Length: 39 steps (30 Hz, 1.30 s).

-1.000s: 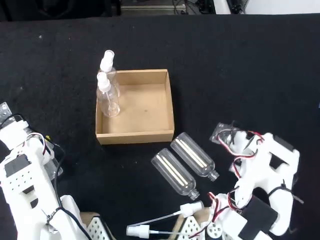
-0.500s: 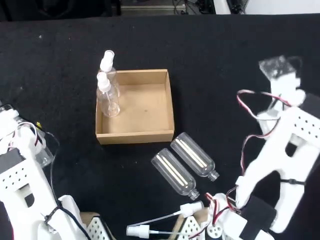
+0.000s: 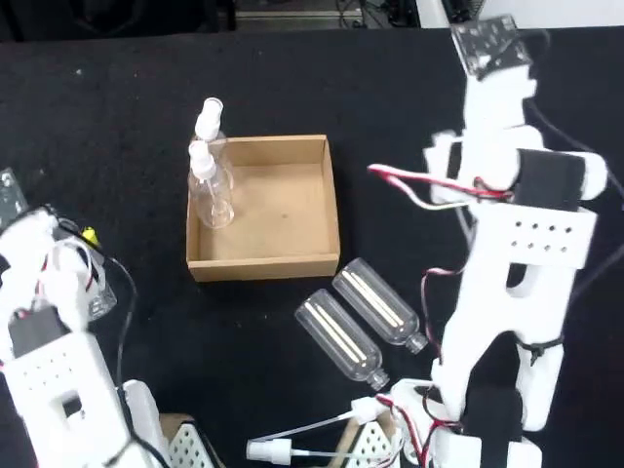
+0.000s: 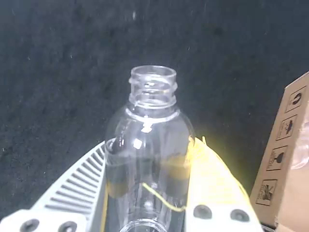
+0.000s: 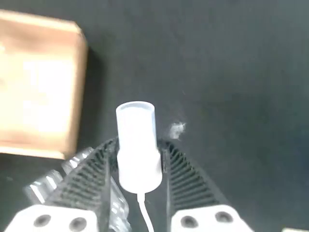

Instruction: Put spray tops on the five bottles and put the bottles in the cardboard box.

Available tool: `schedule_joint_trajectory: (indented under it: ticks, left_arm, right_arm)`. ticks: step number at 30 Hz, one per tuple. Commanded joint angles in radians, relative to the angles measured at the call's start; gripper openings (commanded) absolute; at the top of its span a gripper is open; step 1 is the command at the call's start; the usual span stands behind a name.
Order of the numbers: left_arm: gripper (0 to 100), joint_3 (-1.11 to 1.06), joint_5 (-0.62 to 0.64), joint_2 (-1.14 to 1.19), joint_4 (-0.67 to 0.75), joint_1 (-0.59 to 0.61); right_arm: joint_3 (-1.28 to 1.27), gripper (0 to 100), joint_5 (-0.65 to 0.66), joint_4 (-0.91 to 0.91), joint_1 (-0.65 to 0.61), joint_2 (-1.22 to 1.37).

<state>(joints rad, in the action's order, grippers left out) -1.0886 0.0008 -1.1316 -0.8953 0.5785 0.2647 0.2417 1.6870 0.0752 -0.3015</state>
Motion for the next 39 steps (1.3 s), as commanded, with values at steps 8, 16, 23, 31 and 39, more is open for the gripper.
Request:
schedule_joint_trajectory:
  ticks: [8,16,23,31,39]
  left_arm:
    - [5,-0.191,-0.002,-0.436,0.046,-0.148]
    - [5,-0.334,0.0,-0.706,0.048,-0.174]
    - [5,-0.398,-0.002,-0.692,0.107,-0.166]
    - [5,-0.466,-0.002,-0.695,0.218,-0.163]
    - [5,-0.613,-0.002,-0.694,0.489,-0.163]
  right_arm:
    - [0.341,1.1,-0.247,0.003,-0.367,-0.047]
    - [0.407,1.1,-0.273,-0.109,-0.588,-0.047]
    - [0.398,1.1,-0.273,-0.207,-0.727,-0.047]
    - [0.337,1.1,-0.273,-0.37,-0.801,-0.045]
    - [0.202,1.1,-0.273,-0.563,-0.81,-0.047]
